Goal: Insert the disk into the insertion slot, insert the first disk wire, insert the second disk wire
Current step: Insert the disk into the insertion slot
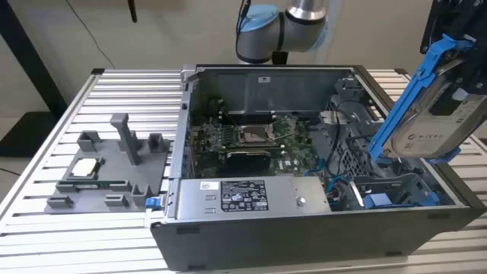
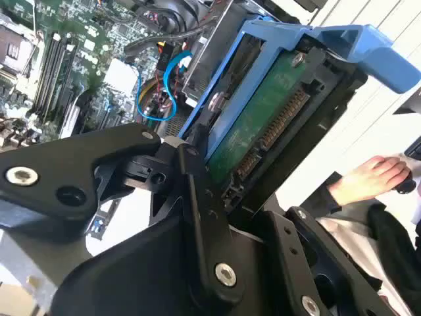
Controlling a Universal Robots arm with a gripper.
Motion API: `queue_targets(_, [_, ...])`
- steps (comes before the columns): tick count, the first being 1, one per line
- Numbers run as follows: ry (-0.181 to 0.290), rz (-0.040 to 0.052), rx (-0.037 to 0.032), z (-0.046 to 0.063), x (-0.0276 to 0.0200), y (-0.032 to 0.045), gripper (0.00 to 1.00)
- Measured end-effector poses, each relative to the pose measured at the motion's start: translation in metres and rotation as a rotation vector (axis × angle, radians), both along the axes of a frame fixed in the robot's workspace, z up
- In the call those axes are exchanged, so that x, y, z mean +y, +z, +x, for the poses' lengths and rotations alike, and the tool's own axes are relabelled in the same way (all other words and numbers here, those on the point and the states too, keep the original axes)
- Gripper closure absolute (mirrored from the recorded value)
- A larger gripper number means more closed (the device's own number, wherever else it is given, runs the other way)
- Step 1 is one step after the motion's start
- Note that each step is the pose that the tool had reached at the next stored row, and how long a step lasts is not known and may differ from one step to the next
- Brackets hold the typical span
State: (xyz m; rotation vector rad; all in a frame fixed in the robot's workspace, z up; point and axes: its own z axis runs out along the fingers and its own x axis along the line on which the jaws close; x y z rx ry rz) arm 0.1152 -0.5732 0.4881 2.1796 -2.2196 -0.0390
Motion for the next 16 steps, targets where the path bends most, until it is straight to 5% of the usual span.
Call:
queue_targets(10, [0.0,0.0004,-0.0006,0.0,-0.0001,-0.0012,0.68])
queue_targets(16, [0.0,0.0003,-0.0074,0.0,0.0,-0.0074,0.68])
